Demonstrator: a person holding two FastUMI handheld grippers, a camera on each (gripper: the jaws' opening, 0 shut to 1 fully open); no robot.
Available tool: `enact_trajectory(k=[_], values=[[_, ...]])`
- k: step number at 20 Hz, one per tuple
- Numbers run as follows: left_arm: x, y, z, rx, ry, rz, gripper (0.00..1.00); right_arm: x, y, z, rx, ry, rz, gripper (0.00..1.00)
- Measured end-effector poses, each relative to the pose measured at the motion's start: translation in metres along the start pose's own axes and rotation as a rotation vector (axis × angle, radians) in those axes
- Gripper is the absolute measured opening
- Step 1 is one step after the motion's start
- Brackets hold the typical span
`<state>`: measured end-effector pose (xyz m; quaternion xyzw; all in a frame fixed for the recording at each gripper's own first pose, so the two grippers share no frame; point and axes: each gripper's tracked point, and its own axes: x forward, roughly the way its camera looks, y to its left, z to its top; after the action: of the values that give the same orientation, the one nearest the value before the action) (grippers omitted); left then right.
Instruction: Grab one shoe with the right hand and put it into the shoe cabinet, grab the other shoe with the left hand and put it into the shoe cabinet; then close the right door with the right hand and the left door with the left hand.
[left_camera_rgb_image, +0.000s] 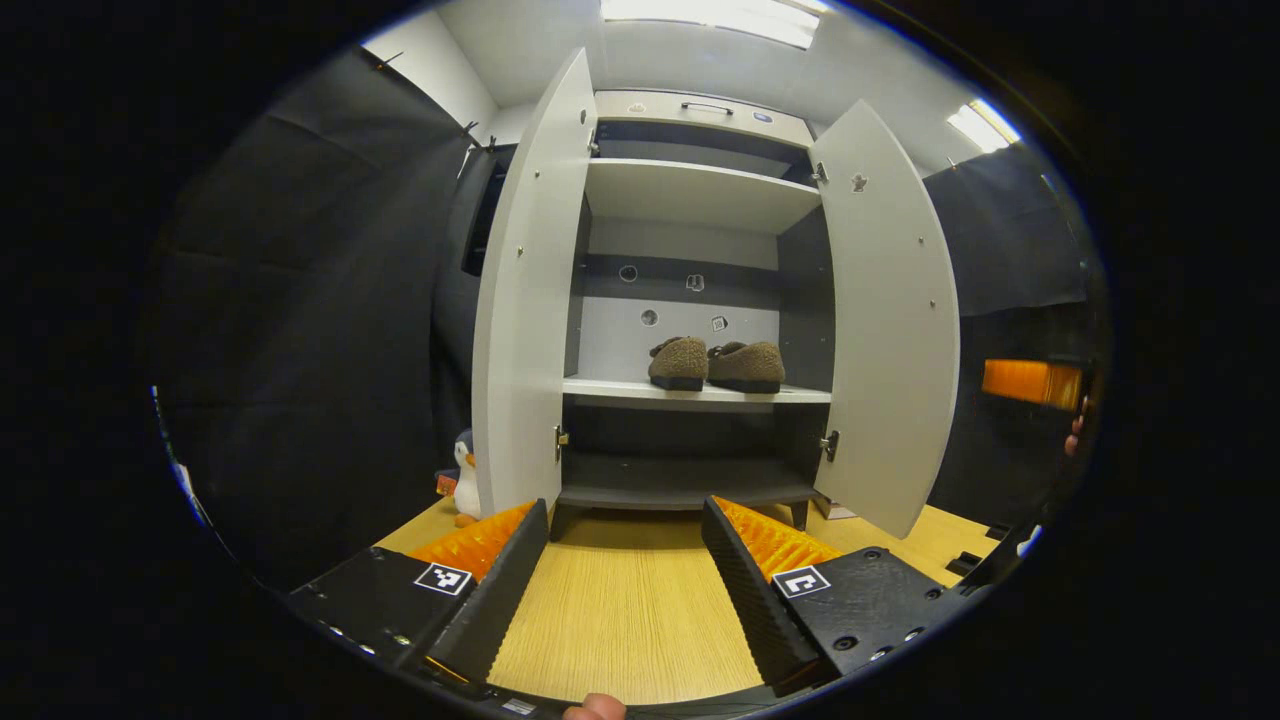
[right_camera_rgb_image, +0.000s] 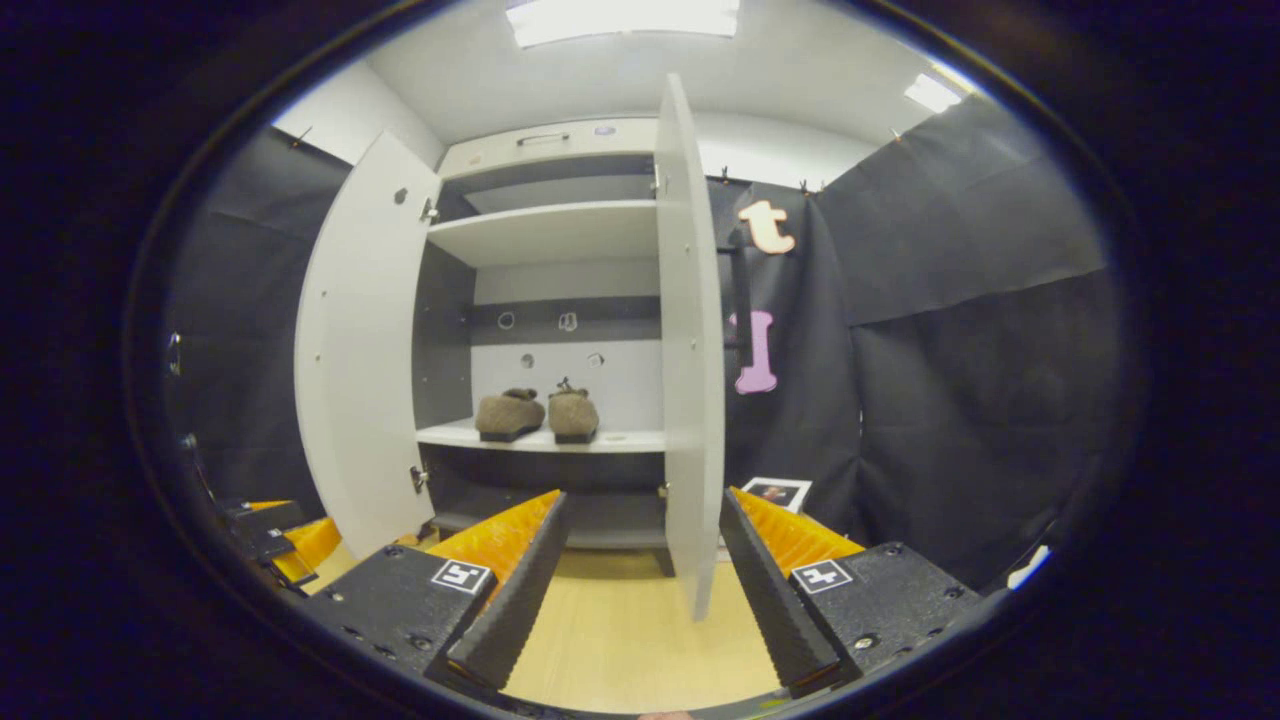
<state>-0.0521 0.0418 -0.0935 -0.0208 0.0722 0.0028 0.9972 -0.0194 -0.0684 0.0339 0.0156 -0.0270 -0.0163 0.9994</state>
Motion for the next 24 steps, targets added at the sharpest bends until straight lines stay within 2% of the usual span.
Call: enact_trajectory(k=[6,8,12,16,22,24], values=[[-0.002,-0.001,0.002,0.014,-0.001,-0.016,0.93,0.043,-0.084,0.078,-0.011,-0.069,-0.079,0.96],[-0.002,0.0,0.003,0.012,0.004,-0.012,0.93,0.063,-0.102,0.099,-0.006,-0.09,-0.099,0.96],[-0.003,0.004,0.003,0.012,0.009,-0.003,0.94,0.108,-0.124,0.119,-0.013,-0.078,-0.091,0.96],[-0.005,0.01,0.004,0.019,0.005,0.022,0.94,0.136,-0.14,0.128,0.038,-0.059,-0.086,0.97],[-0.004,0.01,0.003,0.029,0.016,0.022,0.93,0.154,-0.129,0.129,0.026,-0.066,-0.08,0.97],[-0.003,0.008,0.001,0.025,0.021,0.012,0.94,0.153,-0.12,0.128,0.003,-0.059,-0.061,0.91]])
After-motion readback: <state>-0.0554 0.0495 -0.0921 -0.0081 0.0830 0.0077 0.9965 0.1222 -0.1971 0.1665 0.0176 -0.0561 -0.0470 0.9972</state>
